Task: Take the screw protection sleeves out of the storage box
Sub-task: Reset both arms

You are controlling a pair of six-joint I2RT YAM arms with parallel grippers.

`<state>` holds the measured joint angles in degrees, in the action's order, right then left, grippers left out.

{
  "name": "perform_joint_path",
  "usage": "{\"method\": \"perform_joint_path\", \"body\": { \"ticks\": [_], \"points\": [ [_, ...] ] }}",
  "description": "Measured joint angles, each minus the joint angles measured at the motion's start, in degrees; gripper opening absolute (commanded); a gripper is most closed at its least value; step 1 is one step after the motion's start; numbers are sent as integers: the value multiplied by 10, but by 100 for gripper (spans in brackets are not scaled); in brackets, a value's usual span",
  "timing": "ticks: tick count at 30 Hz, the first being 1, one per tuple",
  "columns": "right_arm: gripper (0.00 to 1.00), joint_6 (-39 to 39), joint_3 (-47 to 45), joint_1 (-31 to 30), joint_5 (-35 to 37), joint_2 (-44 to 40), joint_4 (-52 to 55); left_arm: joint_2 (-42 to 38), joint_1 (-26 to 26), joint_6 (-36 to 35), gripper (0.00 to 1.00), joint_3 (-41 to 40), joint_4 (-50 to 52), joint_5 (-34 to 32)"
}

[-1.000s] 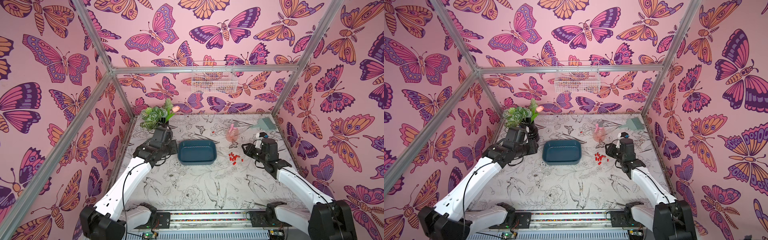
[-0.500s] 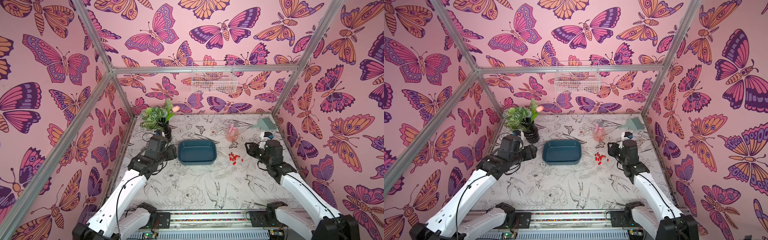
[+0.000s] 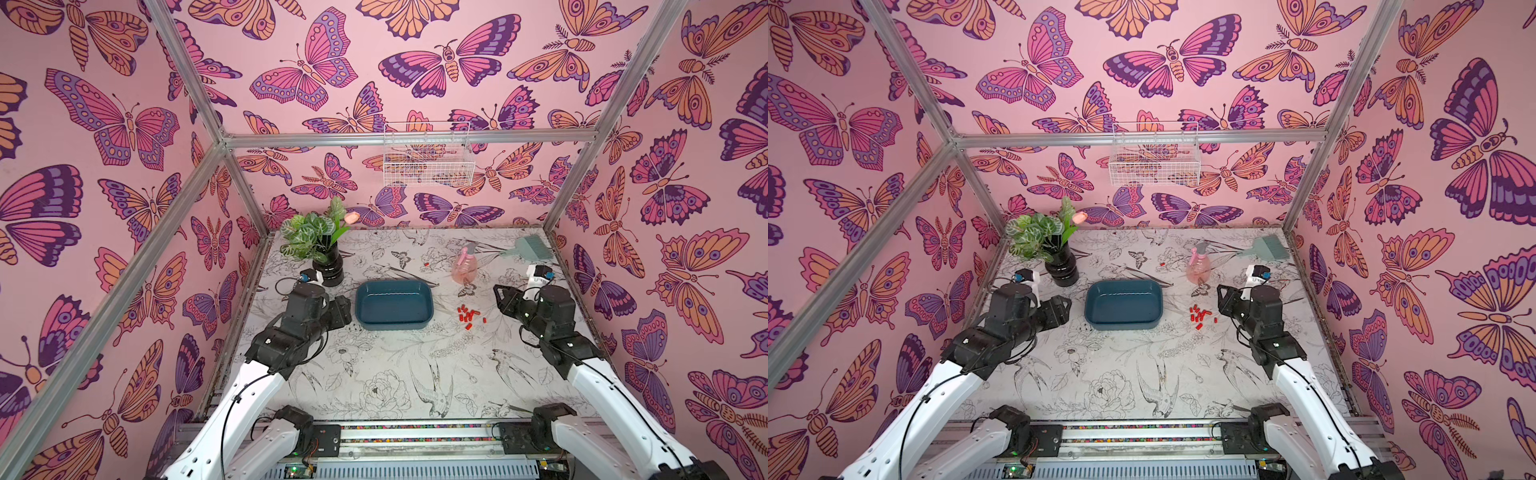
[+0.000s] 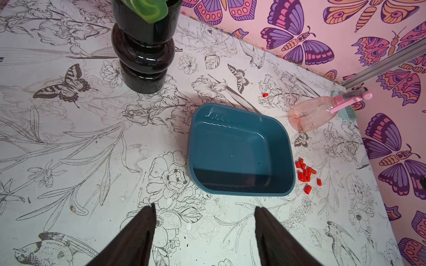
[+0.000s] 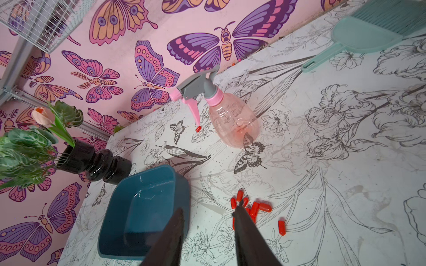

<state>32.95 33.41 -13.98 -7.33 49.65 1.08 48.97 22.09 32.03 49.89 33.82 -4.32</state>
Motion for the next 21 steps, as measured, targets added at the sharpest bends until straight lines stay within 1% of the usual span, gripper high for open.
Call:
{"method": "perform_joint_path", "body": {
  "ticks": [7,10,13,16,21],
  "points": [
    [40,-2,0,0,-5,0,12,-23,0,13,74,-26,-14,0],
    [43,-3,0,0,-7,-2,19,-26,0,14,76,-35,-23,-5],
    [43,-16,11,0,-6,3,42,-23,-1,3,80,-40,-31,-27],
    [43,-40,46,0,0,17,85,-23,-4,-12,80,-52,-49,-64],
    [49,-83,76,0,32,14,117,-37,-12,-37,79,-88,-84,-113]
  ]
}}
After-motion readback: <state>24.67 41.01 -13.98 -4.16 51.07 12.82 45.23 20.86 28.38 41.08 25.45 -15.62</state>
